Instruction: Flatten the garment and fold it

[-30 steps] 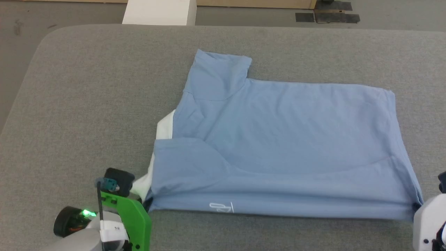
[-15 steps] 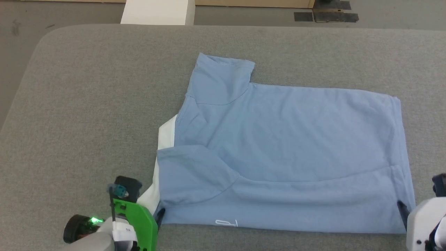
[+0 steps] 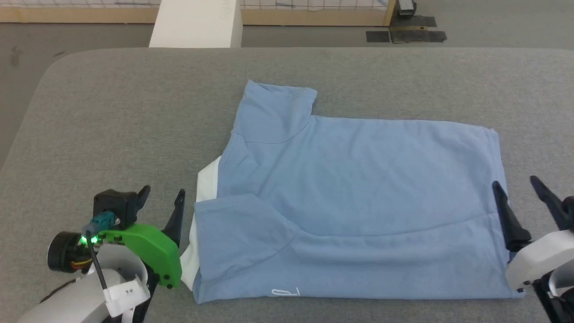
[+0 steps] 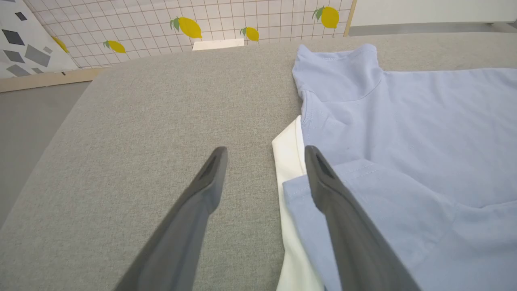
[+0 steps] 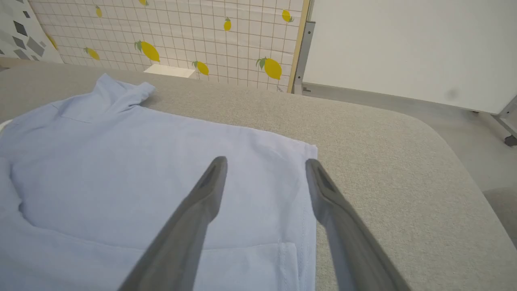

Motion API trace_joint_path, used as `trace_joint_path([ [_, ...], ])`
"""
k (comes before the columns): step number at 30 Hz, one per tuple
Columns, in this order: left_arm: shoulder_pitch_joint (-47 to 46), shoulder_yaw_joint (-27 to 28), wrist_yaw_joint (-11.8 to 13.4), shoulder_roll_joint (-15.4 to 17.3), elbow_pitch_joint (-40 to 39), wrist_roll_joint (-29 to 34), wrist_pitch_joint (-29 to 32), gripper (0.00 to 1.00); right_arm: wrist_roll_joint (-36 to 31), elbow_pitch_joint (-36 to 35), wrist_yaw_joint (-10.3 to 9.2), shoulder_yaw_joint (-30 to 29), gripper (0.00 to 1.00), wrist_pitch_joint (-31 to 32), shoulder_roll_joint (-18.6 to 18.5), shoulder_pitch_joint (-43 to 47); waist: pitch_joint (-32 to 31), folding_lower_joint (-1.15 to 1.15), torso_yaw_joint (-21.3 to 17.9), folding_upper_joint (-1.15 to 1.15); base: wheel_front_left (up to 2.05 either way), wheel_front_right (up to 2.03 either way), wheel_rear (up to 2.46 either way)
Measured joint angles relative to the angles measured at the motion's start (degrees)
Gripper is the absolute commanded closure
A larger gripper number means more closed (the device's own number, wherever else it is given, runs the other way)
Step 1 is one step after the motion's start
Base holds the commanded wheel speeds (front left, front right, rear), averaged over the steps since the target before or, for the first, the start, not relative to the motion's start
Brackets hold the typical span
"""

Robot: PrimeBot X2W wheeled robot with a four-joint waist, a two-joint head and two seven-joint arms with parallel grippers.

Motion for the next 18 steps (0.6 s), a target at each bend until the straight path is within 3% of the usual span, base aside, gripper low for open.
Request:
trace_joint_path([
  [6,-5.3,0.2,-2.1,0.0,-0.4,0.6,2.9,0.00,0.4,0.3,0.00,1.4,0.00,-2.1,2.8,-0.5,1.9,0.00,-1.7,0.00,0.00,0.00,0.00],
  [9,-10.5,0.3,-4.4,-0.1,1.2,0.8,6.8,0.00,0.4,-0.1,0.00,2.0,0.00,-2.1,3.8,-2.1,3.8,0.00,-2.7,0.00,0.00,0.00,0.00],
  [15,-23.0,0.3,-10.3,-0.5,7.4,1.1,16.7,0.00,0.3,-2.3,0.00,3.2,0.00,-2.7,5.5,-5.4,9.0,0.00,-5.2,0.00,0.00,0.00,0.00],
  [18,-30.0,-0.5,-14.4,-0.9,11.2,2.0,22.5,0.00,-0.2,-3.4,0.00,3.2,0.00,-3.2,6.4,-6.5,12.1,0.00,-6.7,0.00,0.00,0.00,0.00],
])
